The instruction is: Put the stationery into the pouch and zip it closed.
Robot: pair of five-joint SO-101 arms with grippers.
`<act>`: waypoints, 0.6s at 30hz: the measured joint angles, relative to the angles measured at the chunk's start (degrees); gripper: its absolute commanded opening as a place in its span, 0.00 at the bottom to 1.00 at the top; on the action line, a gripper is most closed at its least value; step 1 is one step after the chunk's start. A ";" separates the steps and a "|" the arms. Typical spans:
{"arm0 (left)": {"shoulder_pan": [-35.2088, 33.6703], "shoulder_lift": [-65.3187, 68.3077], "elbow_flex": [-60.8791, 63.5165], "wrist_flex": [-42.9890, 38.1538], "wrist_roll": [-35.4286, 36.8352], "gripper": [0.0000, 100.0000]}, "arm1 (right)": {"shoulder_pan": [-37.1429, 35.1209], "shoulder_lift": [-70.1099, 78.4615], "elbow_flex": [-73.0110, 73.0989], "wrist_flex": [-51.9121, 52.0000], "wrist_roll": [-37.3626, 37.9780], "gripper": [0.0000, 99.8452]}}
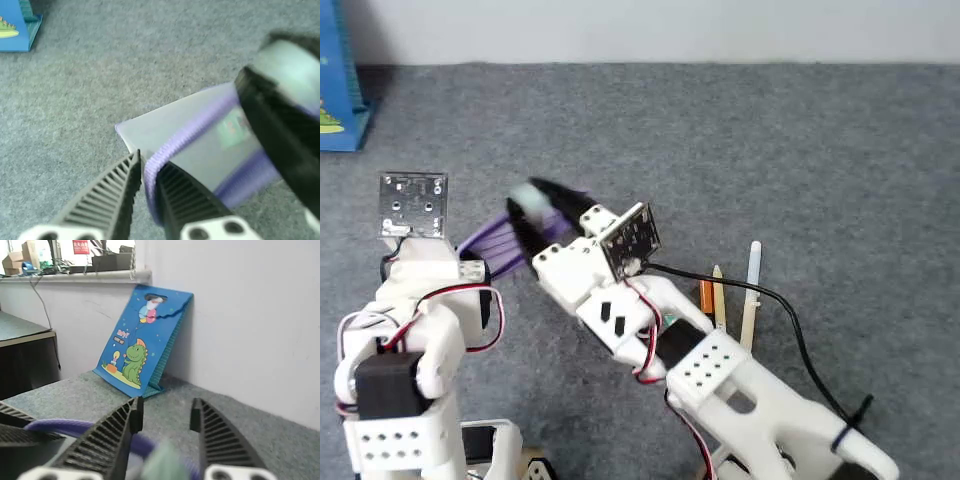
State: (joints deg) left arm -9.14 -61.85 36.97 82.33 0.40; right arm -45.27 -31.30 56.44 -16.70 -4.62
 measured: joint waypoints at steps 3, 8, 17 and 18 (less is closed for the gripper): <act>0.00 0.00 0.00 0.09 0.00 0.01 | 0.62 -1.58 0.18 2.73 0.18 0.18; -0.09 0.00 0.00 0.09 -0.09 0.01 | 1.23 -7.38 0.53 10.99 0.53 0.18; 0.00 -0.09 0.00 0.09 -0.09 0.01 | 4.92 -16.53 -5.89 39.91 -0.18 0.18; -0.18 -0.09 0.00 0.09 -0.09 0.01 | 6.33 -16.44 -8.18 44.22 -1.41 0.18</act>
State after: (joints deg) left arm -9.32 -61.93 36.97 82.42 0.31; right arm -38.95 -47.74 48.26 27.52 -6.02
